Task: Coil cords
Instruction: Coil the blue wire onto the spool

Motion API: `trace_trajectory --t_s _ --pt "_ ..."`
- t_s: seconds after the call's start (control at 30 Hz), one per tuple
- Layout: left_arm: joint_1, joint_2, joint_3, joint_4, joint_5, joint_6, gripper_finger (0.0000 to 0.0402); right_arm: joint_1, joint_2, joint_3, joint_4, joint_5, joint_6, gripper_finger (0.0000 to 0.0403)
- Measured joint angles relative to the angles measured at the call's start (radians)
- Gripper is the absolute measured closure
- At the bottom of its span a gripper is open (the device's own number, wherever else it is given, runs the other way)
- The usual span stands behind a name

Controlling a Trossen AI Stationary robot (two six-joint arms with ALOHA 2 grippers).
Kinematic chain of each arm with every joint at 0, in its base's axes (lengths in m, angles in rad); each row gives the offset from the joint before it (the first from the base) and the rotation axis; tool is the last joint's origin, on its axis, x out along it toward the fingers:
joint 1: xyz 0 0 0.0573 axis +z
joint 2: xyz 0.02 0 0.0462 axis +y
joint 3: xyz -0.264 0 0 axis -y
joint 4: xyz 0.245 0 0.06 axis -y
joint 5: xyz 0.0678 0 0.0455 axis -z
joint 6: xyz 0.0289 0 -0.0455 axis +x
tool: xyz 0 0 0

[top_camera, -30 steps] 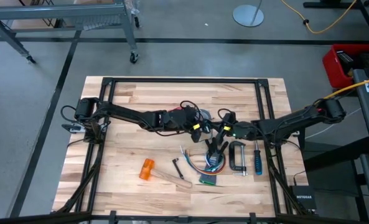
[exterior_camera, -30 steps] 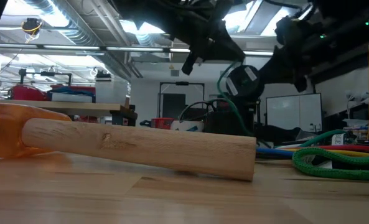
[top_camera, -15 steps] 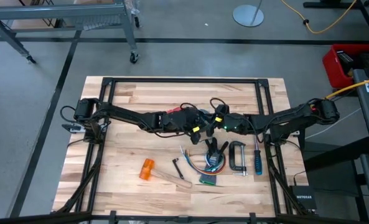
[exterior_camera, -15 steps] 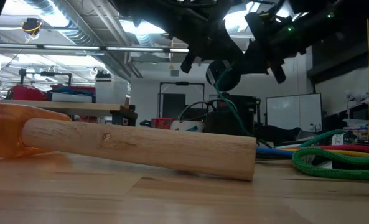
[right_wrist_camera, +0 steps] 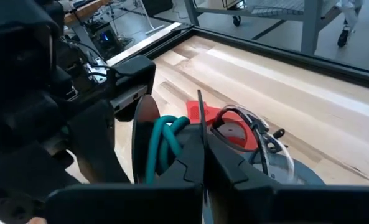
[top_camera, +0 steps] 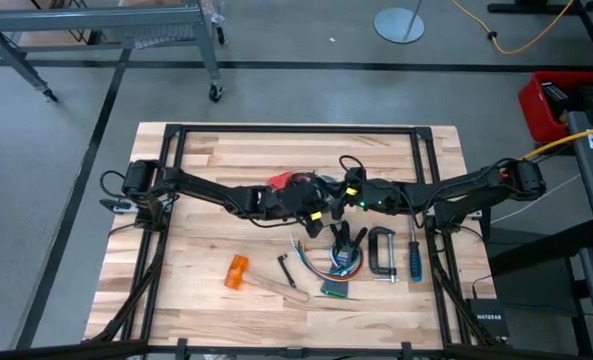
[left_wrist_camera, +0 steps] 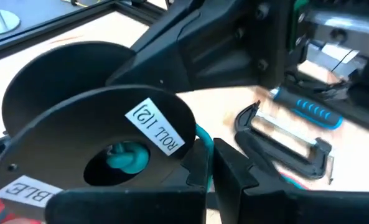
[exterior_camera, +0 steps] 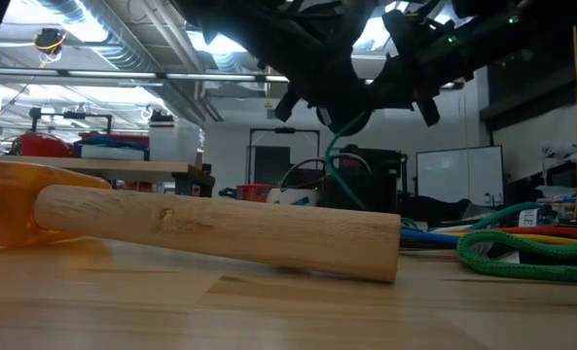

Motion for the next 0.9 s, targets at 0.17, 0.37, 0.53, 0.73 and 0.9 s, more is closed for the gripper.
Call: trace_trajectory --t_s 0.17,0.37,0.53,0.73,0.9 --pt "-0.006 0.035 0.001 0.000 -0.014 0.051 0.0401 0.000 0.000 -0.002 -0.003 -0.015 -0.024 0.0401" --pt "-0.037 0.038 0.000 -0.007 -0.106 0.168 0.0401 0.000 0.000 -0.002 0.000 -0.080 -0.053 0.0401" --pt "-0.078 0.040 -0.001 -0.012 -0.194 0.312 0.0401 -0.001 -0.001 -0.001 0.007 -0.171 -0.082 0.0401" --pt "-0.128 0.040 -0.002 -0.015 -0.245 0.498 0.0401 -0.001 -0.002 0.001 0.013 -0.306 -0.110 0.0401" --pt "-0.139 0.040 -0.002 -0.036 -0.246 0.520 0.0394 0.000 -0.002 0.002 0.018 -0.408 -0.130 0.0401"
